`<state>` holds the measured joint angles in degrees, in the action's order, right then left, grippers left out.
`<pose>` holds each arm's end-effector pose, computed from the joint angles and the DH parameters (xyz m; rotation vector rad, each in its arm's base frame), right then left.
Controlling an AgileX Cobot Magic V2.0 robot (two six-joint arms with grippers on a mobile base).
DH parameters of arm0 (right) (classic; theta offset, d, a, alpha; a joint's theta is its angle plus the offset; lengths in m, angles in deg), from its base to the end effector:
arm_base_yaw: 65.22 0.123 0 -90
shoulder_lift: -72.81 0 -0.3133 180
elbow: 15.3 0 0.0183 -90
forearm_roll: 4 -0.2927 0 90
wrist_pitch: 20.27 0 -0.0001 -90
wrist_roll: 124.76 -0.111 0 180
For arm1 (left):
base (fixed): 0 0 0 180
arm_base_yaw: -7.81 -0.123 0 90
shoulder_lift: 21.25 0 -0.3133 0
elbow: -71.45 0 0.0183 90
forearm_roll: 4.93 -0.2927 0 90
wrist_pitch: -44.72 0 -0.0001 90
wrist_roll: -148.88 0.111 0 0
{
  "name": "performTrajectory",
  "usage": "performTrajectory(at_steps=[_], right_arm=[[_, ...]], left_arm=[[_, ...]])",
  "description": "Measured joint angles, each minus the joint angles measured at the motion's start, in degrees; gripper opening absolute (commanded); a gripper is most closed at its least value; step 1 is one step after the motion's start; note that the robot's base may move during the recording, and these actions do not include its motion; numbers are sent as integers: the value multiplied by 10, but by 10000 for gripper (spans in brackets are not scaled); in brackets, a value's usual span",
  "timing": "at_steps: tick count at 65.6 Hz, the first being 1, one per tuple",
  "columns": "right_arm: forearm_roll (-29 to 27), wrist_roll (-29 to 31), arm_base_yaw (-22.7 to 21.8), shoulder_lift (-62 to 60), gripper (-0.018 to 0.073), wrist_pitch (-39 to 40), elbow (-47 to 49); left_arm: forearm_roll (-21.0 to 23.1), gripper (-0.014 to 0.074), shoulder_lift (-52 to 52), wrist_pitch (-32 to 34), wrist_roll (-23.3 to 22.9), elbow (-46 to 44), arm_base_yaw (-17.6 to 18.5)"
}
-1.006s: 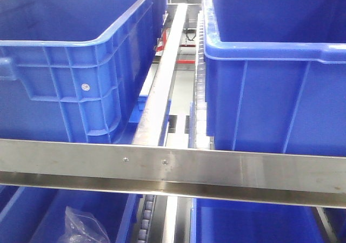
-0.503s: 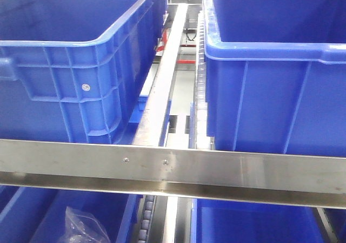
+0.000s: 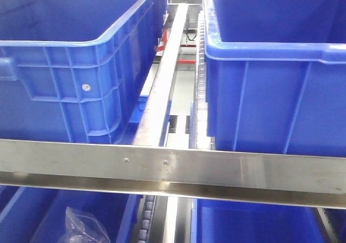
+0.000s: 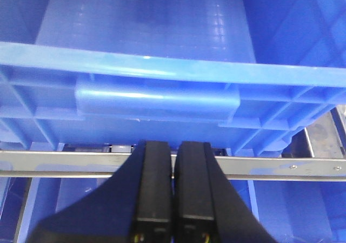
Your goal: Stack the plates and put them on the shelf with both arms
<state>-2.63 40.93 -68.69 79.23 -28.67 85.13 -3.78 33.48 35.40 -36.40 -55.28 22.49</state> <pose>0.0898 -0.0058 0.1882 0.2382 1.6315 0.1234 0.1950 -0.0515 0.2547 0.1502 2.0501 -0.2324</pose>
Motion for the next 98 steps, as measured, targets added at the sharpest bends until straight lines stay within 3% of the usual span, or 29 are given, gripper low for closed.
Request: performTrajectory(at_steps=[21,43,98], right_arm=[[-8,1,0,0,48,13,0],[-42,58,0,0,48,15,0],[-43,60,0,0,48,14,0]], left_arm=[[0,87,0,0,0,0,0],[0,87,0,0,0,0,0],[-12,87,-14,0,0,2,1]])
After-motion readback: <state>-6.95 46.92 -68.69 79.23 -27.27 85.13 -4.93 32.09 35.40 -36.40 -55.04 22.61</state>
